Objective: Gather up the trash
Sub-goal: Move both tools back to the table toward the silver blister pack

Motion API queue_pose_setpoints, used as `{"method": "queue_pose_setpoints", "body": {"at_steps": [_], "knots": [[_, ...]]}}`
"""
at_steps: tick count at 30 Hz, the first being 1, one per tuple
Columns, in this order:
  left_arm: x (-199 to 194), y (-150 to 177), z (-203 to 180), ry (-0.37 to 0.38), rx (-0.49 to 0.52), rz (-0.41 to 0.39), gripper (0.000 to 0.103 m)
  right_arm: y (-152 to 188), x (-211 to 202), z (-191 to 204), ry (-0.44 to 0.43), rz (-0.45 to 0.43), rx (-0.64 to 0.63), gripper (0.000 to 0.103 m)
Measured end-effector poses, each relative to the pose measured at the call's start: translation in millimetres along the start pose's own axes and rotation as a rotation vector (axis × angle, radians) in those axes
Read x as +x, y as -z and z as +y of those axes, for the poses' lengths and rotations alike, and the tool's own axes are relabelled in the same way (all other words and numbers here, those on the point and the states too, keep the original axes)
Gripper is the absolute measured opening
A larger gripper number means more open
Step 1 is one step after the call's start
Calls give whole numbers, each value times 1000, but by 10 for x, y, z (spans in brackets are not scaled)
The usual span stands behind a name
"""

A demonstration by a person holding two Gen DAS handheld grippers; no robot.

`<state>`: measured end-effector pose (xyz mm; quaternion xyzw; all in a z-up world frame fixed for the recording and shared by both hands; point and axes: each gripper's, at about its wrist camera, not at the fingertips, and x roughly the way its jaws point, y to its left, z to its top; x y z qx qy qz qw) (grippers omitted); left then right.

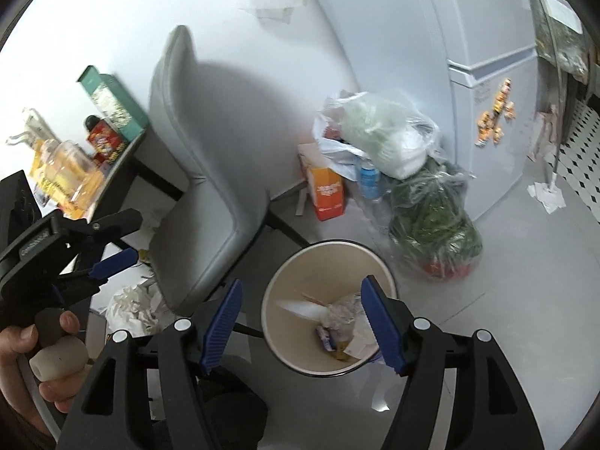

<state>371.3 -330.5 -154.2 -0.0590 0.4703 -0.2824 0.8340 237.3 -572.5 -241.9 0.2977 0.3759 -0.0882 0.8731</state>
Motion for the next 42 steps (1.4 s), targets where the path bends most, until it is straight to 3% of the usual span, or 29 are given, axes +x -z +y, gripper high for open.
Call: {"method": "queue_pose_setpoints", "body": {"at_steps": [1, 3, 6, 18, 23, 42], "knots": [[-108, -13, 51, -12, -4, -17, 86, 1, -24, 98, -32, 8, -5, 66], [-285, -34, 128, -16, -16, -39, 86, -5, -99, 287, -56, -5, -30, 79], [-591, -37, 237, -39, -23, -85, 86, 16, -254, 609, -79, -52, -87, 87], [-1674, 169, 788, -126, -82, -235, 86, 169, -565, 1561, -174, -58, -207, 93], [-2089, 368, 1142, -162, -163, -297, 86, 299, -664, 1936, -202, -56, -264, 96], [-3064, 1053, 2257, -285, -356, -401, 86, 946, -684, 3212, -361, 8, -449, 96]]}}
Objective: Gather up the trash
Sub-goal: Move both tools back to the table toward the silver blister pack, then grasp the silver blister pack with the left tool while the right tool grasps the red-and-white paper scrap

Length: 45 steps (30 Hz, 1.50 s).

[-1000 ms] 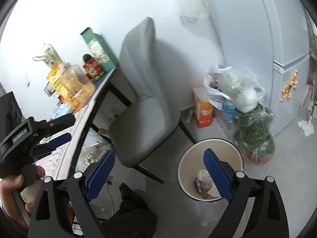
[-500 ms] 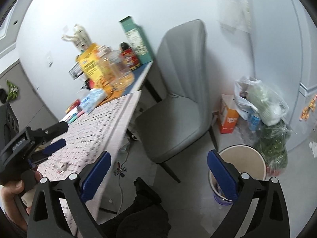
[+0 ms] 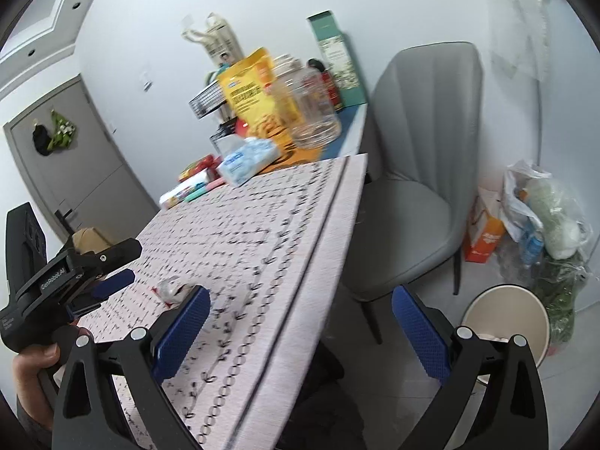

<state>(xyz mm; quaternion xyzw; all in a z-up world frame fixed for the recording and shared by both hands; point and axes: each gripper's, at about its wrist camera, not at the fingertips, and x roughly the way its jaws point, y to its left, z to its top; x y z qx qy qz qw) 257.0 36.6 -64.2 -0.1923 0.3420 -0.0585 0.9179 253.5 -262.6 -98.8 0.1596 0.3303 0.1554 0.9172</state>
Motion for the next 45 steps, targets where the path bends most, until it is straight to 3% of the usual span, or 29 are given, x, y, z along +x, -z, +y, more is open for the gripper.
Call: {"method": "queue_pose_setpoints", "body": {"at_steps": [10, 14, 17, 23, 32, 35, 37, 38, 39, 45], "knots": [[-20, 116, 424, -14, -28, 17, 85, 95, 229, 309, -45, 34, -39, 91], [133, 122, 416, -5, -22, 48, 74, 145, 316, 365, -57, 54, -47, 86], [217, 113, 379, -1, -17, 51, 70, 160, 389, 354, -58, 71, -48, 83], [339, 74, 380, -30, -7, 48, 70, 142, 406, 237, -42, 81, -36, 82], [553, -13, 301, -11, 73, 66, 68, 144, 449, 210, -19, 91, -33, 81], [632, -22, 332, -42, 76, 82, 68, 149, 454, 236, -8, 90, -39, 81], [680, -12, 387, -70, 68, 95, 60, 136, 459, 254, -5, 92, -41, 81], [695, -8, 424, -57, 50, 109, 44, 126, 460, 269, -3, 91, -44, 81], [695, -10, 467, -38, 27, 122, 41, 116, 462, 290, -2, 92, -48, 81], [342, -113, 562, 7, -10, 40, 41, 86, 551, 486, -19, 119, -78, 74]]}}
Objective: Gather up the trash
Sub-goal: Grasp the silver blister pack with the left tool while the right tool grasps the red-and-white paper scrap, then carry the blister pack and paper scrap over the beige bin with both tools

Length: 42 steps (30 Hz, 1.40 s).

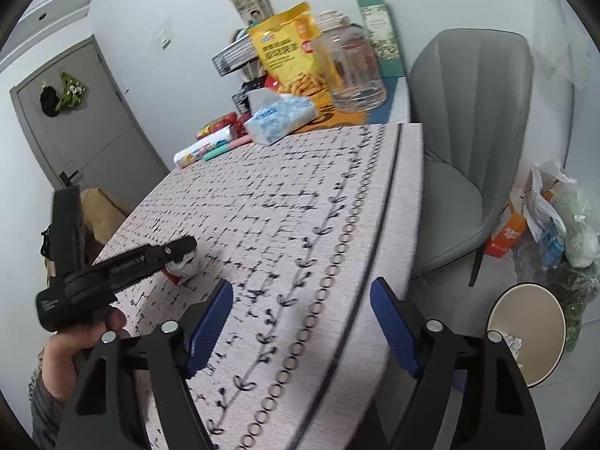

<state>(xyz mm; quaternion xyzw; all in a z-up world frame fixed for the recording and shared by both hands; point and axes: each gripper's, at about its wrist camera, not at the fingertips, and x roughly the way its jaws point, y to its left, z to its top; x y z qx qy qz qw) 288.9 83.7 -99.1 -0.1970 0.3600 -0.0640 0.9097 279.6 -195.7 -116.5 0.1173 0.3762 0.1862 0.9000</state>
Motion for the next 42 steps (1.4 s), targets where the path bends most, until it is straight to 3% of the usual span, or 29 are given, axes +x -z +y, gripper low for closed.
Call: {"method": "queue_pose_setpoints", "body": {"at_steps": [13, 19, 23, 25, 27, 29, 42], "knots": [[-581, 19, 768, -53, -143, -92, 41, -199, 572, 878, -74, 88, -116, 73], [-702, 117, 1062, -86, -197, -102, 41, -169, 1037, 1084, -57, 181, -123, 59], [-756, 148, 1176, -91, -223, -111, 41, -130, 1205, 1150, -60, 208, -128, 42], [-768, 163, 1199, -89, -229, -113, 41, -110, 1227, 1190, -41, 196, -143, 32], [-773, 168, 1197, -86, -230, -112, 41, -87, 1260, 1244, -38, 198, -171, 10], [-765, 174, 1159, -83, -222, -109, 41, -78, 1257, 1279, -42, 189, -195, 5], [-704, 120, 733, -67, -153, -97, 41, -133, 761, 1155, -105, 118, -177, 3]]}}
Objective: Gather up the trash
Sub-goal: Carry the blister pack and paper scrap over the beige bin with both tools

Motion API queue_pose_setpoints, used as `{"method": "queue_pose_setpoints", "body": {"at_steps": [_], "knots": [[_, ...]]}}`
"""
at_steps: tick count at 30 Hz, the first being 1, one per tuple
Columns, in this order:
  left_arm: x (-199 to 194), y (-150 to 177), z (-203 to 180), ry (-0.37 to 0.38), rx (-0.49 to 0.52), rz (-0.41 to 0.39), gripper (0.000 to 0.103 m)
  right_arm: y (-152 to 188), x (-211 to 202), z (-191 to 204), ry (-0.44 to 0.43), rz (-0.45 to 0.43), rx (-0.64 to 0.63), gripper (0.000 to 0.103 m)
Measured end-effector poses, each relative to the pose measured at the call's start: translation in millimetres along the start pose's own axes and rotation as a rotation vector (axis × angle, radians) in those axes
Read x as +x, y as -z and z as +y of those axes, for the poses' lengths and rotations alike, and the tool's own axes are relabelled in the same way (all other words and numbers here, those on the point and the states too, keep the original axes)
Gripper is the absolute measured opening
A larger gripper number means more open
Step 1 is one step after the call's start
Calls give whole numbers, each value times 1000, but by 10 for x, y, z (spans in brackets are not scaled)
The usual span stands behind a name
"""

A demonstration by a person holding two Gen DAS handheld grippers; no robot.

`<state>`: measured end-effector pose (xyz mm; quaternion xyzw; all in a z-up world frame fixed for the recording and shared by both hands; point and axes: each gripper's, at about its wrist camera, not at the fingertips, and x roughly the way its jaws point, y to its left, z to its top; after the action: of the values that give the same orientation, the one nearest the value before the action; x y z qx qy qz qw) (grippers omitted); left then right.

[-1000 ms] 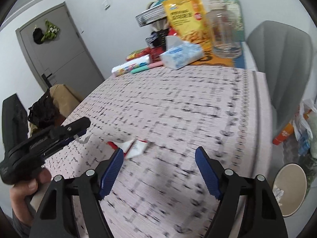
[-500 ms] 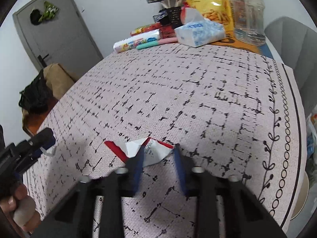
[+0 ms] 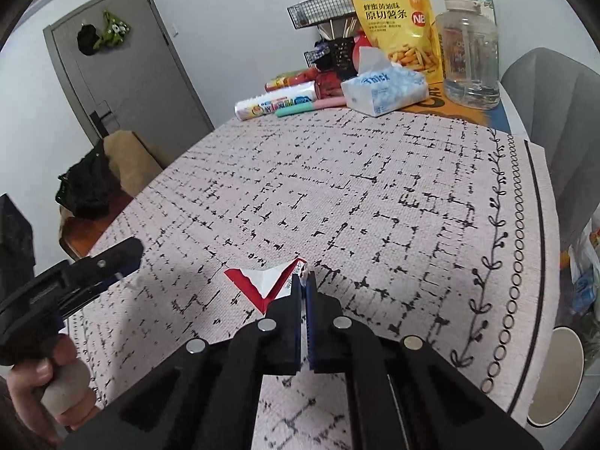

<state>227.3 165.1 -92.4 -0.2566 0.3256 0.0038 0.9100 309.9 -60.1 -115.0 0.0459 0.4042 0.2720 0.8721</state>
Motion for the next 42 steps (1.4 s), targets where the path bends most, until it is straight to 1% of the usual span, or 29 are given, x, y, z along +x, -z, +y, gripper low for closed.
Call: {"method": "queue_pose_setpoints", "body": {"at_steps": [9, 14, 17, 20, 22, 24, 30, 36, 42], "knots": [[209, 79, -582, 33, 82, 38, 41, 78, -327, -248, -28, -41, 23, 3], [415, 165, -1003, 55, 135, 69, 41, 109, -554, -551, -14, -85, 55, 3], [557, 223, -1285, 74, 167, 84, 41, 124, -695, -793, 9, -109, 78, 3], [698, 271, -1590, 96, 202, 105, 41, 151, -870, -1117, 40, -133, 114, 3], [790, 332, -1862, 117, 242, 117, 41, 167, -969, -1304, 58, -145, 134, 3], [893, 391, -2107, 148, 276, 139, 41, 220, -1098, -1558, 87, -161, 166, 3], [1186, 607, -2769, 189, 374, 193, 41, 434, -1389, -2213, 162, -192, 252, 3], [1515, 869, -3236, 204, 453, 250, 41, 745, -1536, -2827, 221, -196, 353, 3], [1885, 1098, -3519, 214, 477, 317, 41, 1040, -1526, -3330, 268, -175, 434, 3]]}}
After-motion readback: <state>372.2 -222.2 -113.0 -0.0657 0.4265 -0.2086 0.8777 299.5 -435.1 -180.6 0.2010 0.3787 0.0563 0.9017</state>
